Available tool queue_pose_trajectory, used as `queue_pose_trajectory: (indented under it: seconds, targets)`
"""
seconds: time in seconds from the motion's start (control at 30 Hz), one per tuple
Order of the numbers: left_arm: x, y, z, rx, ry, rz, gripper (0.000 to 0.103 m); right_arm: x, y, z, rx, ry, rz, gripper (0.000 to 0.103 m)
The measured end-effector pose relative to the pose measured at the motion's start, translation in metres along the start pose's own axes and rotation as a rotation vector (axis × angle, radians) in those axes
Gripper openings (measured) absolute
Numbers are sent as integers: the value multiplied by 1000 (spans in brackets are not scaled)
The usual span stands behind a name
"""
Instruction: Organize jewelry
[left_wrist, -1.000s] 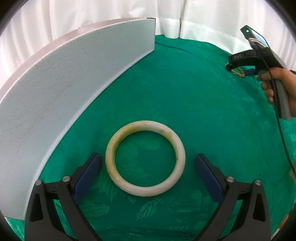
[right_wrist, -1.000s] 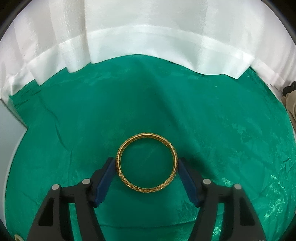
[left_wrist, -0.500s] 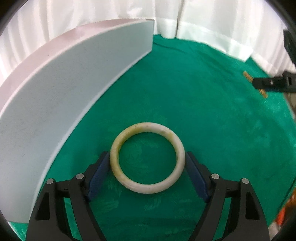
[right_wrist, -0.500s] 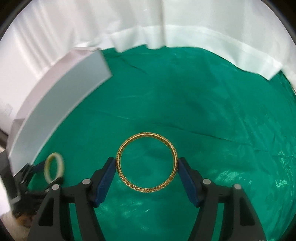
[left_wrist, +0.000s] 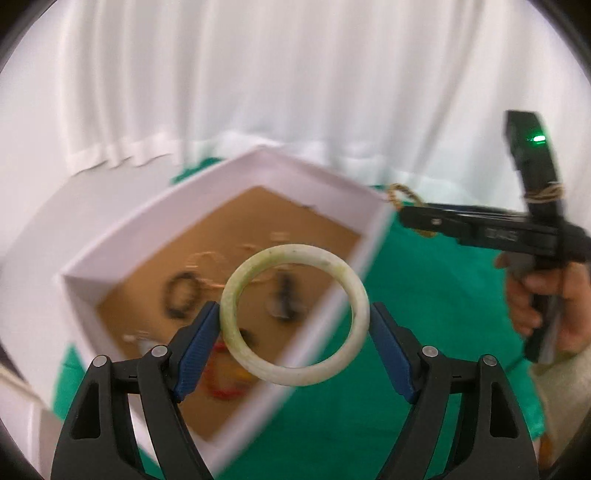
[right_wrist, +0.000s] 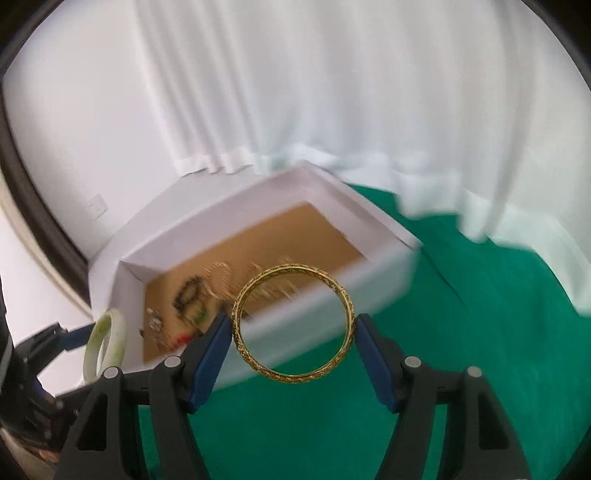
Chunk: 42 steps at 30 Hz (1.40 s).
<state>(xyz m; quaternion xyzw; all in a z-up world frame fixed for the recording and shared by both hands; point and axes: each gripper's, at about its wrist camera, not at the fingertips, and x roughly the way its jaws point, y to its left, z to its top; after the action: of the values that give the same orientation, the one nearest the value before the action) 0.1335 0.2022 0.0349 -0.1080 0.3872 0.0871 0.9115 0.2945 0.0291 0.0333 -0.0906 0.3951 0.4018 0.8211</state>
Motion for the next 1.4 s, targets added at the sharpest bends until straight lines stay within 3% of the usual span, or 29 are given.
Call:
queue_pose_trajectory:
  seconds: [0.13,0.27,0.4,0.6,0.8,0.9,0.97,1.17,1.4]
  targets:
    - [51,40,14,-71,98,46,81,63,30,29,-98,61,5,70]
    - [103,57,10,-101,194,66,82,102,36,25,-122,148,-23,70]
    - [124,66,-3,-112,260,88,83,129,35,16,-127,221,-34,71]
    - [98,71,-5,-103,166,136,94,108,36,21,-94,171,-37,75]
    - [39,59,1,-43,-12,316,102,87,57,27,-95,139,-51,79]
    - [19,57,2,-64,-73,410,102,76,67,23,-112,123,-86,79]
    - [8,56,-1,-73,-99,422,102,72,73,20,-125,121,-95,79]
    - [5,70,-7,-150,-31,370,102,65,89,9,-160,144,-123,79]
    - [3,70,-11,-181,-3,380,102,61,101,0,-213,157,-180,79]
